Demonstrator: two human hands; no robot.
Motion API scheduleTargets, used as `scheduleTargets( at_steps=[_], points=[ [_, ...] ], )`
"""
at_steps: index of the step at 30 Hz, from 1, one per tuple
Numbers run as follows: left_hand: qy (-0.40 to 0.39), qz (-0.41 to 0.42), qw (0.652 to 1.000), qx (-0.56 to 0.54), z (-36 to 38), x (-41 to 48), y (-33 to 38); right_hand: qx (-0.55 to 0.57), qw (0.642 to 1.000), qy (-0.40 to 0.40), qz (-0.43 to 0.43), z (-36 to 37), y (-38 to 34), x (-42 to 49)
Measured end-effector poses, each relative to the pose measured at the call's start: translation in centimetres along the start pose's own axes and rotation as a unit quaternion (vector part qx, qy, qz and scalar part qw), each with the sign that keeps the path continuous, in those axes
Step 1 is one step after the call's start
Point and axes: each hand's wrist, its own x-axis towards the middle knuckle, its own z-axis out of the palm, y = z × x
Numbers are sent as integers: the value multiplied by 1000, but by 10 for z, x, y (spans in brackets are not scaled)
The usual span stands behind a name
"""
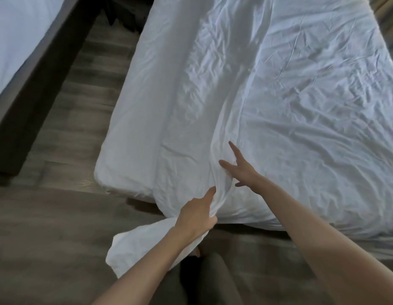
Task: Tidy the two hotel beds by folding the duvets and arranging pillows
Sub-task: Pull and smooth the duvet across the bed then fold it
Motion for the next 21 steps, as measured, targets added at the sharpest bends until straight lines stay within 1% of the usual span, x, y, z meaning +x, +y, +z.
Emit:
scheduleTargets(
  at_steps=[3,6,7,10,12,13,14,16,18,19,21],
  points=[
    [15,13,1000,7,6,2,0,67,997,3,49,8,13,15],
    [29,-13,999,2,12,0,2,205,974,-22,96,3,21,28],
    [33,-25,999,3,13,-1,4,227,968,-30,101,-2,22,34],
    [74,-77,994,-14,20,-7,15,241,964,-43,107,-11,18,54],
    [125,-120,985,-26,29,-11,22,247,961,-40,119,-12,13,63],
    [148,-140,979,-23,36,-12,26,231,965,-42,118,-13,8,65],
    [166,-155,974,-15,39,-12,27,212,971,-45,105,-13,5,65],
    [209,-202,957,2,51,-17,39,158,986,-48,35,-20,1,62],
    [244,-225,943,35,60,-23,61,110,992,-46,-41,-36,0,50],
    [251,-229,939,52,65,-28,73,92,993,-42,-68,-46,1,41],
    [298,-207,925,113,84,-32,95,69,991,-38,-104,-70,6,27]
  ],
)
